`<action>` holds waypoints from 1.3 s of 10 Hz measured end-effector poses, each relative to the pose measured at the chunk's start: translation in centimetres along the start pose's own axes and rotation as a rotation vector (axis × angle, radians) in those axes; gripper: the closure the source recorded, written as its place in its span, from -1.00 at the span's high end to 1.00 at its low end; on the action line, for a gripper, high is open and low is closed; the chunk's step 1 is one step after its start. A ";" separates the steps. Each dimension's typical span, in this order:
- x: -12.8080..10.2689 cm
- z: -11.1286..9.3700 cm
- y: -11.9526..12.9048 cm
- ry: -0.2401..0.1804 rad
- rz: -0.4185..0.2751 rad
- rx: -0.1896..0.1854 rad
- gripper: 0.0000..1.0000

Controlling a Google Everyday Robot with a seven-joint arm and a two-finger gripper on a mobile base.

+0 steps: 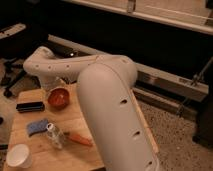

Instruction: Place the eraser in the ceramic cup

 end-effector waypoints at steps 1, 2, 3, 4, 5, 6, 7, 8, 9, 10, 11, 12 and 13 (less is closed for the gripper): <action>-1.0 -0.2 0.1 -0.012 -0.101 0.001 0.60; -2.1 -0.2 0.3 -0.023 -0.196 0.004 0.60; -3.7 -0.2 0.8 -0.039 -0.315 0.011 0.60; -5.3 -0.1 1.4 -0.051 -0.418 0.021 0.60; -6.7 0.0 1.9 -0.061 -0.497 0.030 0.60; -8.8 0.3 3.0 -0.075 -0.600 0.045 0.60; -11.1 0.6 4.9 -0.095 -0.715 0.055 0.60; -12.6 0.8 6.5 -0.110 -0.791 0.061 0.60; -13.5 1.0 7.3 -0.119 -0.844 0.068 0.60; -14.1 1.1 7.8 -0.124 -0.874 0.073 0.60; -14.5 1.2 8.2 -0.128 -0.892 0.074 0.60; -14.4 1.2 8.0 -0.128 -0.890 0.076 0.60; -14.4 1.2 7.8 -0.127 -0.888 0.077 0.60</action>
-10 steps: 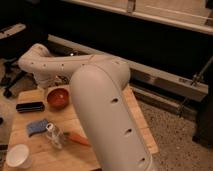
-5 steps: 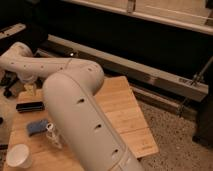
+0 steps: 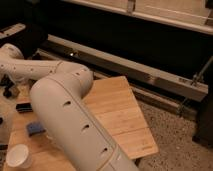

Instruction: Place the eraser in the ceramic cup

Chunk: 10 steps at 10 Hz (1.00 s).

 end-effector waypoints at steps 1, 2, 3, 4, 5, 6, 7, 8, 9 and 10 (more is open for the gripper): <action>-0.1 0.0 0.1 0.000 -0.001 -0.001 0.60; -0.2 0.0 0.2 0.002 -0.005 -0.002 0.60; 0.1 0.0 0.2 0.023 -0.010 -0.010 0.60; 0.7 -0.2 0.4 0.063 -0.021 -0.024 0.60; 0.9 -0.3 0.9 0.111 -0.041 -0.047 0.60; 1.1 -0.8 1.4 0.186 -0.068 -0.068 0.60; 0.7 -1.5 1.8 0.265 -0.100 -0.075 0.60; -0.3 -2.7 2.4 0.337 -0.129 -0.078 0.60; -0.8 -3.8 2.6 0.373 -0.133 -0.080 0.60; -0.5 -4.6 3.3 0.417 -0.137 -0.095 0.60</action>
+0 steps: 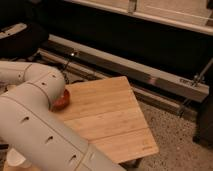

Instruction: Place the eraser in the ceramic cup

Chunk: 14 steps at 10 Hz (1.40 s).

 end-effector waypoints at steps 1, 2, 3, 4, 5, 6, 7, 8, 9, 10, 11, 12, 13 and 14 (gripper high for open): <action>0.6 0.1 0.2 0.016 0.003 -0.011 0.60; 0.6 0.1 0.3 0.019 0.002 -0.013 0.60; 0.2 0.1 0.1 0.003 0.008 -0.009 0.60; -1.0 0.5 -0.1 -0.042 0.024 -0.006 0.60; -2.4 0.9 -0.5 -0.106 0.051 -0.002 0.60; -4.4 1.3 -1.2 -0.196 0.088 0.004 0.60; -6.4 1.8 -2.0 -0.292 0.127 0.014 0.60; -8.4 2.2 -3.0 -0.396 0.165 0.026 0.60; -10.1 2.6 -3.9 -0.490 0.196 0.041 0.60; -11.7 2.9 -4.8 -0.583 0.219 0.062 0.60; -12.6 3.4 -5.4 -0.643 0.228 0.081 0.60; -13.2 3.9 -5.9 -0.698 0.231 0.104 0.60; -13.4 4.4 -6.0 -0.724 0.224 0.120 0.60; -13.2 5.0 -5.8 -0.732 0.206 0.133 0.60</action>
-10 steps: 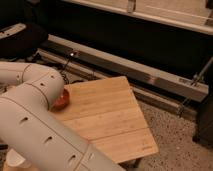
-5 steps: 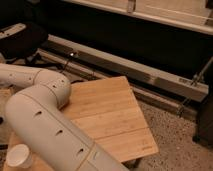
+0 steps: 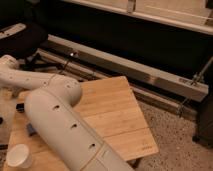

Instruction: Place the eraser in the ceramic cup

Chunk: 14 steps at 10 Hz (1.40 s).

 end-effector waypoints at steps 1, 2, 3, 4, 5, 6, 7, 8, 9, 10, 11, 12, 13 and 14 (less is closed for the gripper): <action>0.6 0.0 0.4 0.007 -0.024 -0.002 0.60; 1.3 -0.4 0.9 0.030 -0.056 -0.007 0.60; 1.9 -0.9 1.2 0.060 -0.084 -0.013 0.60; 2.2 -2.2 1.6 0.108 -0.128 -0.024 0.60; 1.9 -3.3 2.2 0.131 -0.161 -0.045 0.60; 1.4 -4.0 3.1 0.140 -0.189 -0.079 0.60; 0.8 -4.4 4.1 0.144 -0.211 -0.113 0.60; 0.1 -4.5 5.1 0.144 -0.226 -0.150 0.60; 0.1 -4.1 5.8 0.142 -0.225 -0.181 0.60; 0.3 -3.5 6.1 0.143 -0.211 -0.200 0.60; 0.7 -2.7 6.1 0.147 -0.196 -0.208 0.60; 1.3 -1.9 5.9 0.158 -0.181 -0.213 0.60; 1.8 -1.4 5.8 0.173 -0.173 -0.215 0.60; 2.4 -1.0 5.5 0.204 -0.170 -0.215 0.60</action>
